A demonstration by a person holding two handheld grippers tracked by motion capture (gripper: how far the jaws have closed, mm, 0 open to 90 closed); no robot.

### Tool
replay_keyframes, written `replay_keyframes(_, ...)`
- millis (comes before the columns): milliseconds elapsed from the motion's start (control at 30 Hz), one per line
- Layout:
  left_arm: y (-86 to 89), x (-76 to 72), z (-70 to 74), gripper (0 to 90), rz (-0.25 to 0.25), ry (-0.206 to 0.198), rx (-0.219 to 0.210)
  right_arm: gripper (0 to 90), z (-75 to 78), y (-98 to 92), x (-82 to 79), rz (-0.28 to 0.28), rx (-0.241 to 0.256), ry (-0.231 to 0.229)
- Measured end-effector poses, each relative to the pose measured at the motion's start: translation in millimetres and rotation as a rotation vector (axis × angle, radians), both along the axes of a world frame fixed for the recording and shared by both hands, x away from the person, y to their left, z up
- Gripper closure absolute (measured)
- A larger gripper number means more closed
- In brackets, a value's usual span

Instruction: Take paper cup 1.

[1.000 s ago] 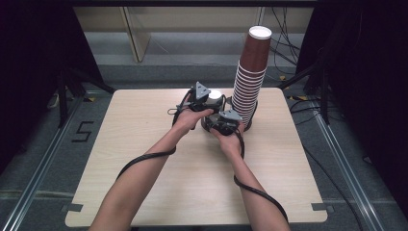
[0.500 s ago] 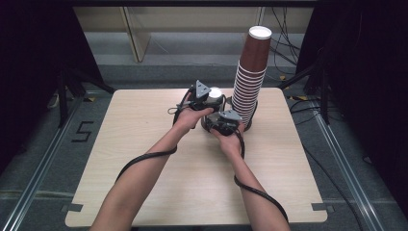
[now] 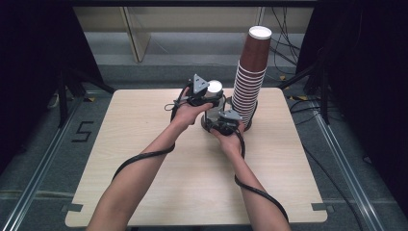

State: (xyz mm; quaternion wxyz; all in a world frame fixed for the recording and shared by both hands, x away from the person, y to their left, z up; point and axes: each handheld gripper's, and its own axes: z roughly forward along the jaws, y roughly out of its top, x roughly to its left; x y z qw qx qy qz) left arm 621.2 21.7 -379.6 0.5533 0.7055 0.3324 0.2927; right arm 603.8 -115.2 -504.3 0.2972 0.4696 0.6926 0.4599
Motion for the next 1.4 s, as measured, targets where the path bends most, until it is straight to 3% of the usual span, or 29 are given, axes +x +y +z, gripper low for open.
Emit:
replay_keyframes(67,0.5,-1.8,4.3,33.1,0.000,-0.006,0.001,27.0,-0.4,0.2,0.8,-0.003,-0.003,-0.009)
replay_keyframes(133,0.9,-3.5,7.4,33.2,-0.001,-0.012,-0.002,27.0,1.2,0.1,-0.7,0.018,0.025,0.019)
replay_keyframes(167,2.0,-4.8,11.5,33.2,0.001,-0.016,-0.015,27.2,0.8,-1.0,0.8,0.014,-0.004,0.005)
replay_keyframes(533,11.0,-14.2,24.0,33.2,0.003,-0.047,-0.031,29.3,3.4,-1.3,-2.6,0.014,-0.003,-0.003)
replay_keyframes(733,16.5,-20.2,26.4,33.2,0.002,-0.058,-0.022,29.3,4.7,-1.8,-6.8,0.020,0.003,-0.015)
replay_keyframes(767,20.0,-22.4,27.6,33.2,0.003,-0.079,-0.009,29.3,6.5,-1.9,-10.2,0.021,0.015,-0.010)
replay_keyframes(833,22.5,-24.2,28.5,33.2,0.004,-0.080,-0.010,29.2,7.2,-4.6,-11.1,0.038,-0.012,-0.026)
replay_keyframes(933,25.7,-26.5,29.9,33.2,0.003,-0.083,-0.008,29.0,8.7,-5.3,-14.4,0.027,0.006,-0.010)
replay_keyframes(1000,28.1,-29.1,31.6,33.2,0.000,-0.084,-0.013,28.9,13.4,-7.6,-20.7,0.019,0.045,0.004)
replay_keyframes(1033,30.7,-31.8,33.4,33.2,-0.003,-0.084,-0.009,28.8,15.3,-11.3,-21.0,0.037,0.021,-0.013)
replay_keyframes(1167,34.1,-36.2,35.3,33.2,-0.006,-0.085,0.002,28.4,22.7,-17.3,-26.9,0.053,0.005,-0.029)
replay_keyframes(1300,38.6,-43.6,35.0,33.1,-0.011,-0.069,0.008,27.9,37.7,-25.5,-38.4,0.069,0.012,-0.048)
replay_keyframes(1333,39.9,-44.6,35.0,33.1,-0.010,-0.077,0.012,27.7,39.8,-27.7,-39.0,0.079,-0.014,-0.071)
replay_keyframes(1400,40.7,-46.9,34.5,33.1,-0.012,-0.061,0.008,27.6,42.3,-28.3,-42.7,0.079,0.003,-0.059)
